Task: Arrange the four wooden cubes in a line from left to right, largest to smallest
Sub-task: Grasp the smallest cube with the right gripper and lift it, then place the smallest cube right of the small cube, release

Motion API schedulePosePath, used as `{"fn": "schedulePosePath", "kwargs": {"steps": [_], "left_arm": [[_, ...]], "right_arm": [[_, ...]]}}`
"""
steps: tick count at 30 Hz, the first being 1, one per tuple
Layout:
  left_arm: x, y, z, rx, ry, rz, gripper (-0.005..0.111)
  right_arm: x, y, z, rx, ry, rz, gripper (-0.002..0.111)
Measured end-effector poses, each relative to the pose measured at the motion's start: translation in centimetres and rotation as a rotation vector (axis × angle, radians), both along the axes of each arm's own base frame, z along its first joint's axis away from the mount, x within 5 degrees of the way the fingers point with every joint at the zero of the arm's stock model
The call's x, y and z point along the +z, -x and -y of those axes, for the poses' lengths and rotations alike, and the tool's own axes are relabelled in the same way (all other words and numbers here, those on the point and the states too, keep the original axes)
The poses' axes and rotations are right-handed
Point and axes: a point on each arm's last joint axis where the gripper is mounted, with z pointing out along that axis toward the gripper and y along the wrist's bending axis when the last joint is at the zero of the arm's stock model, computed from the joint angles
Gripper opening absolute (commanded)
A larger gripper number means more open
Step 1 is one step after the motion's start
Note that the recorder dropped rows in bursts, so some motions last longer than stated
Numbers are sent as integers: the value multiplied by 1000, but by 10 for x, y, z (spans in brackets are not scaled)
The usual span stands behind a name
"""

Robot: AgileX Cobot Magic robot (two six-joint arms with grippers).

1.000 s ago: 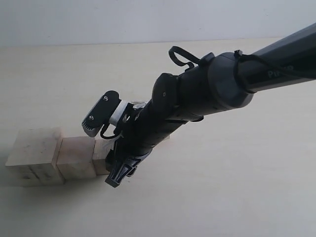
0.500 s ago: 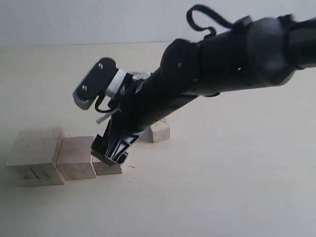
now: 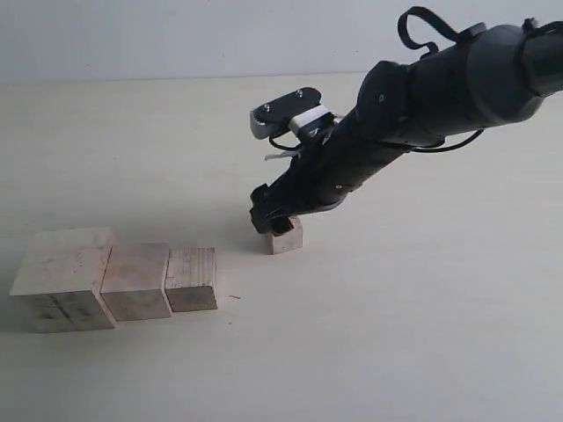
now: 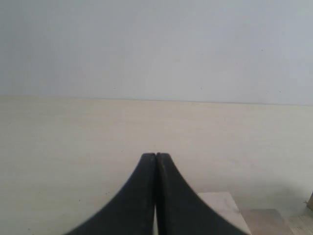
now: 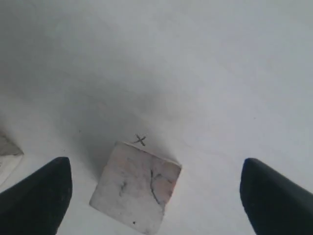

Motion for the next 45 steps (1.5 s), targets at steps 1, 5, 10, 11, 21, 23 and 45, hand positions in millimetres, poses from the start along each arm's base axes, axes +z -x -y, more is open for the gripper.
{"fn": "schedulePosePath", "kwargs": {"steps": [1,5,10,11,21,23,45], "left_arm": [[0,0,0,0,0,0,0],[0,0,0,0,0,0,0],[0,0,0,0,0,0,0],[0,0,0,0,0,0,0],[0,0,0,0,0,0,0],[0,0,0,0,0,0,0],[0,0,0,0,0,0,0]], "right_arm": [[-5,0,0,-6,4,-11,86],[-21,-2,-1,-23,19,-35,75],[-27,-2,-3,-19,22,-22,28],[-27,-2,-3,-13,24,-19,17],[42,16,3,229,6,61,0],[56,24,7,333,17,77,0],[-26,44,-16,862,-13,-18,0]]}}
